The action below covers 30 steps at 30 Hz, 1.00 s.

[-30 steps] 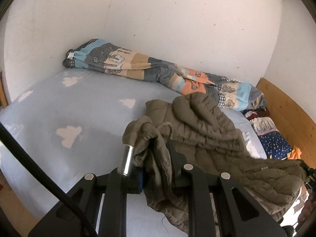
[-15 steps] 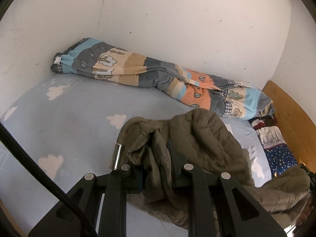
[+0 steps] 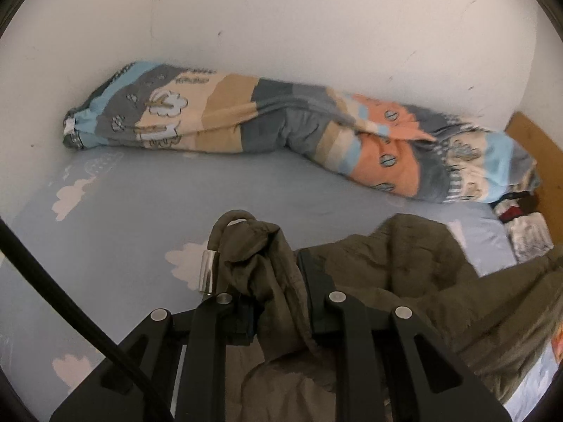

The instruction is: Fold large clothes

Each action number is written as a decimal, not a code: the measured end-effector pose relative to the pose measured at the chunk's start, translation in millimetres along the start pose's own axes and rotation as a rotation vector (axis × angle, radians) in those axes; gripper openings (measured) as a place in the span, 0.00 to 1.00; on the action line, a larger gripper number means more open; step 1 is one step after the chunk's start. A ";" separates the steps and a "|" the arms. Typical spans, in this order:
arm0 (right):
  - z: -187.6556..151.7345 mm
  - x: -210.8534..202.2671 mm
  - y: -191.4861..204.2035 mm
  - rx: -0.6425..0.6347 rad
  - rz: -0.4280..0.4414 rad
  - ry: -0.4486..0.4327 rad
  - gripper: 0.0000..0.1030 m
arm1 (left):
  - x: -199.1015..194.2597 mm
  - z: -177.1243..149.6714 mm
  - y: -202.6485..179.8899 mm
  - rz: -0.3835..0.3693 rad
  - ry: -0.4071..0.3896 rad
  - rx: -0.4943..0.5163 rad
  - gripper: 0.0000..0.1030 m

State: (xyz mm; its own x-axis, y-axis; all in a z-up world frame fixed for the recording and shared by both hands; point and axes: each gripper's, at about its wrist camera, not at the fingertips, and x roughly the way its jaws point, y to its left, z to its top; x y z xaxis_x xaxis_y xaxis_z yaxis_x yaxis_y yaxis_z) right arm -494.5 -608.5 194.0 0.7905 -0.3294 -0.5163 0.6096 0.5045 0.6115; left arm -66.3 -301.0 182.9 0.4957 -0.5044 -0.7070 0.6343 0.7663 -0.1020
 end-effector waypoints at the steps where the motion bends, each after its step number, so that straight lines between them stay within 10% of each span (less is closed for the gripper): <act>1: 2.8 9.5 -5.1 0.005 -0.016 0.006 0.11 | 11.5 0.4 -0.7 0.009 0.013 -0.001 0.21; 13: -0.7 122.0 -87.9 0.240 -0.107 0.146 0.11 | 39.1 10.4 25.7 -0.176 0.046 -0.073 0.51; 21: 14.4 76.3 -92.1 0.353 0.047 0.158 0.26 | -9.9 24.2 75.7 -0.156 -0.026 -0.181 0.64; 30: 36.6 19.2 -74.4 0.344 0.059 0.045 0.51 | -69.1 -6.7 42.8 -0.175 -0.073 -0.064 0.64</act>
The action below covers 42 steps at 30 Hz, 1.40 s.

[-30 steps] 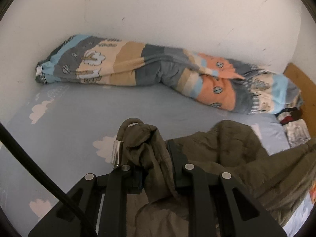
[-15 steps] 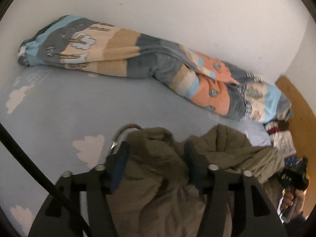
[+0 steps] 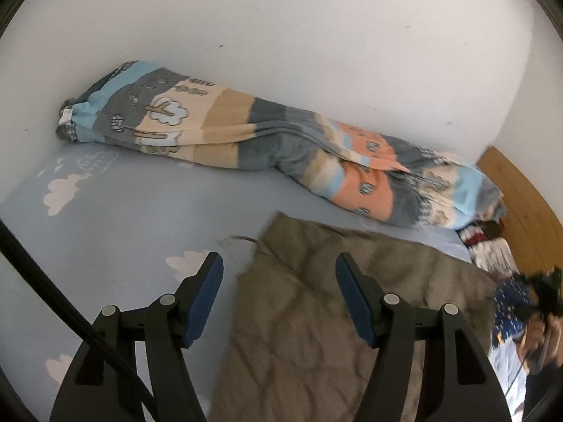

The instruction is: Fold large clothes

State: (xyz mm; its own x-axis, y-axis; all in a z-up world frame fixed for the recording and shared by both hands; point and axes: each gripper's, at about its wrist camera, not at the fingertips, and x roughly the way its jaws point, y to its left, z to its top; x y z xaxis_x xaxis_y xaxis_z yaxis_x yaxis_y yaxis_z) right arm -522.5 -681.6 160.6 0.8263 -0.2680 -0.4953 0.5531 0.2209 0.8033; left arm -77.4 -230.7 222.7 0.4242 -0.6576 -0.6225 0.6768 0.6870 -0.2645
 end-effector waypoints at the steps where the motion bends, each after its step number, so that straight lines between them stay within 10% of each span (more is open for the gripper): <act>1: 1.6 -9.2 0.9 0.009 0.007 -0.033 0.56 | -2.6 -7.1 -7.0 0.000 0.008 0.011 0.64; 17: -200.2 15.1 67.9 -0.588 -0.289 0.061 0.53 | 58.2 -111.1 -133.1 0.124 0.111 0.240 0.64; 29: -188.2 110.9 29.3 -0.637 -0.416 0.143 0.54 | 122.0 -111.2 -102.9 0.125 0.207 0.150 0.78; 42: -187.8 30.6 65.8 -0.573 -0.352 0.062 0.57 | 38.3 -90.3 -80.6 0.155 0.073 0.103 0.78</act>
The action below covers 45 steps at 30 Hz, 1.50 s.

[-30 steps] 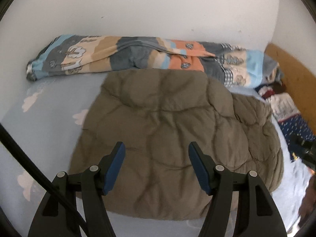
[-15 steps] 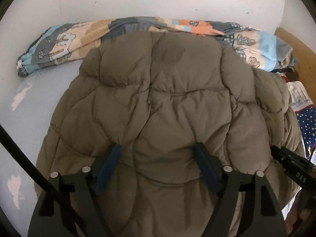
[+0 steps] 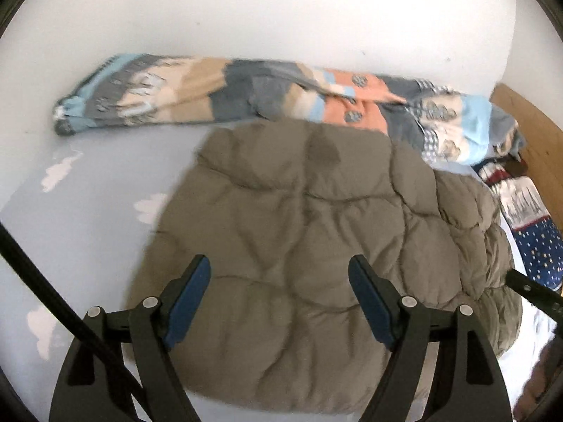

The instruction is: Fold large clothes

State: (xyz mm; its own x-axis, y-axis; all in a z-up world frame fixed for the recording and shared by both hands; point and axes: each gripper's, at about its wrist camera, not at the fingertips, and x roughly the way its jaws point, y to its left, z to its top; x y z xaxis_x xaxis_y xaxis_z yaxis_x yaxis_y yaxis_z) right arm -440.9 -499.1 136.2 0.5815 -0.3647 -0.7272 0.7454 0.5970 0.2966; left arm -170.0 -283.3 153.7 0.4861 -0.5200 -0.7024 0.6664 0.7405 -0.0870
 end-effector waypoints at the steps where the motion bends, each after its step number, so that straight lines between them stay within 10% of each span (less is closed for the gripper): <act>1: -0.6 -6.0 0.1 0.002 0.003 -0.004 0.57 | -6.7 -0.7 4.9 0.021 -0.006 -0.007 0.78; 10: -49.9 -44.8 17.7 0.066 0.068 -0.001 0.57 | -71.7 -43.7 36.6 0.138 -0.054 -0.112 0.78; 25: -69.5 43.4 50.1 -0.119 0.012 0.147 0.62 | 39.9 -50.4 49.6 0.192 0.167 -0.083 0.78; 31: -60.2 36.6 49.9 -0.115 0.018 0.157 0.63 | 20.4 -39.3 40.1 0.211 0.051 -0.046 0.78; 37: -33.8 -4.2 23.2 -0.053 -0.025 -0.014 0.63 | 11.8 -42.8 7.6 0.136 -0.009 0.051 0.78; 45: -30.2 27.8 -45.1 0.143 -0.096 0.100 0.64 | 35.6 -50.8 -8.9 0.151 0.055 0.146 0.78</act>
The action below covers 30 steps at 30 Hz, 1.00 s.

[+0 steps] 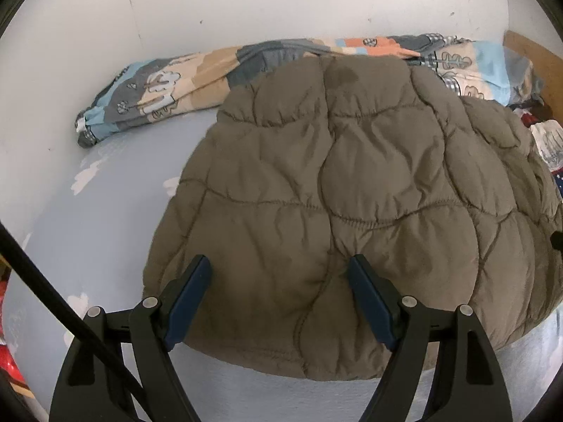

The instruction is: Fold large clothes

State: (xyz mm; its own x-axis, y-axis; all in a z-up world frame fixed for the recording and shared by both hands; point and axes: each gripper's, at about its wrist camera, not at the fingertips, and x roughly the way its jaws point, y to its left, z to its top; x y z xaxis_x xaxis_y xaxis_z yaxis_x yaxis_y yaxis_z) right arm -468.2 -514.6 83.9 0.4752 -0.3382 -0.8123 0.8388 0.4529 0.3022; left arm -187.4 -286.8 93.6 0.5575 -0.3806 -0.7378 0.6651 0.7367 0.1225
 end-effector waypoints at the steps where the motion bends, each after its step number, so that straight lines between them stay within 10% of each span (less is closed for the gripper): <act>1: -1.4 0.9 0.1 -0.002 -0.005 0.007 0.64 | 0.7 -0.1 0.7 -0.004 0.001 -0.004 0.78; 11: -11.1 -32.2 33.4 -0.132 -0.019 -0.140 0.64 | -18.1 -1.2 -11.7 0.011 -0.095 0.052 0.78; 30: -32.2 -3.4 64.7 -0.275 0.027 -0.043 0.64 | -34.7 -10.1 -48.2 0.065 -0.202 0.233 0.78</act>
State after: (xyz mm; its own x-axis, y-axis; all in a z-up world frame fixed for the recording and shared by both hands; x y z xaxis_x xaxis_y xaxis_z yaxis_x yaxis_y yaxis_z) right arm -424.0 -457.6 90.1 0.5126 -0.3548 -0.7819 0.7245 0.6675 0.1720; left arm -243.8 -303.5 106.6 0.6744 -0.4579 -0.5792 0.7079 0.6239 0.3311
